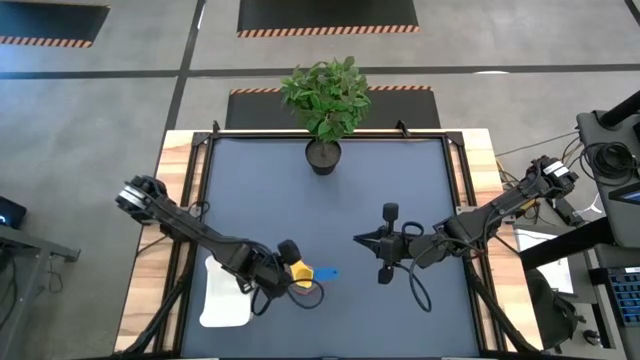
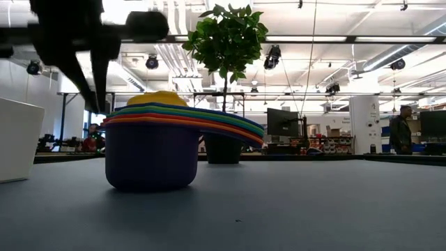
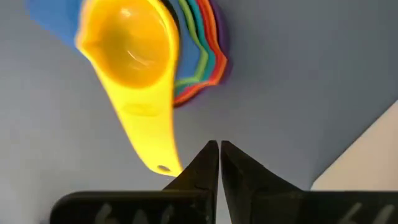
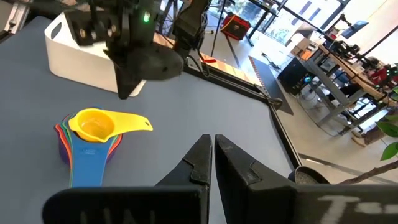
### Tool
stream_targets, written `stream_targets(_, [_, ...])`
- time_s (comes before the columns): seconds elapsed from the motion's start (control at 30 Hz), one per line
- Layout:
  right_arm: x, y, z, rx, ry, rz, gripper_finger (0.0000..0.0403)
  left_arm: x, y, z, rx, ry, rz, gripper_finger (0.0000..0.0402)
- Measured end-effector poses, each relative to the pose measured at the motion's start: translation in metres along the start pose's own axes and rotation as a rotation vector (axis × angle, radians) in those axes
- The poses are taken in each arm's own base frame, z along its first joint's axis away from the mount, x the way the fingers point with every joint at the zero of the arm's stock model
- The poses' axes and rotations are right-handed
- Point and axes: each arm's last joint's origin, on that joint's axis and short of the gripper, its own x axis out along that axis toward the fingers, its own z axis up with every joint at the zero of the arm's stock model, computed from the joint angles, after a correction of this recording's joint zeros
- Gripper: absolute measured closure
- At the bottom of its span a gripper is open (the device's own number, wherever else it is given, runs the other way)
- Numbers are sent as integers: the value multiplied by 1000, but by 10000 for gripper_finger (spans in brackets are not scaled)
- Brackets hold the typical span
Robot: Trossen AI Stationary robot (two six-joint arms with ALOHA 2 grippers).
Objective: Nest measuring cups in basket
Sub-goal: Stack the yellow measuring cup on the blue measuring cup
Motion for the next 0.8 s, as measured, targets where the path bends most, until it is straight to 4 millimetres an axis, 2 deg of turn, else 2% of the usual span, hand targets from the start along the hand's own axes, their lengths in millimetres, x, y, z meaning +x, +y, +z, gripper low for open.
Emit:
stream_targets(0.17, [0, 0, 0, 0, 0, 0, 394, 16, -2, -1, 2, 24, 6, 401])
stream_targets(0.47, [0, 0, 0, 2, -3, 0, 394, 33, 5, -3, -12, 104, 71, 402])
stream_targets(0.8, [0, 0, 0, 1, -3, -1, 394, 33, 12, -1, 46, 134, 168, 402])
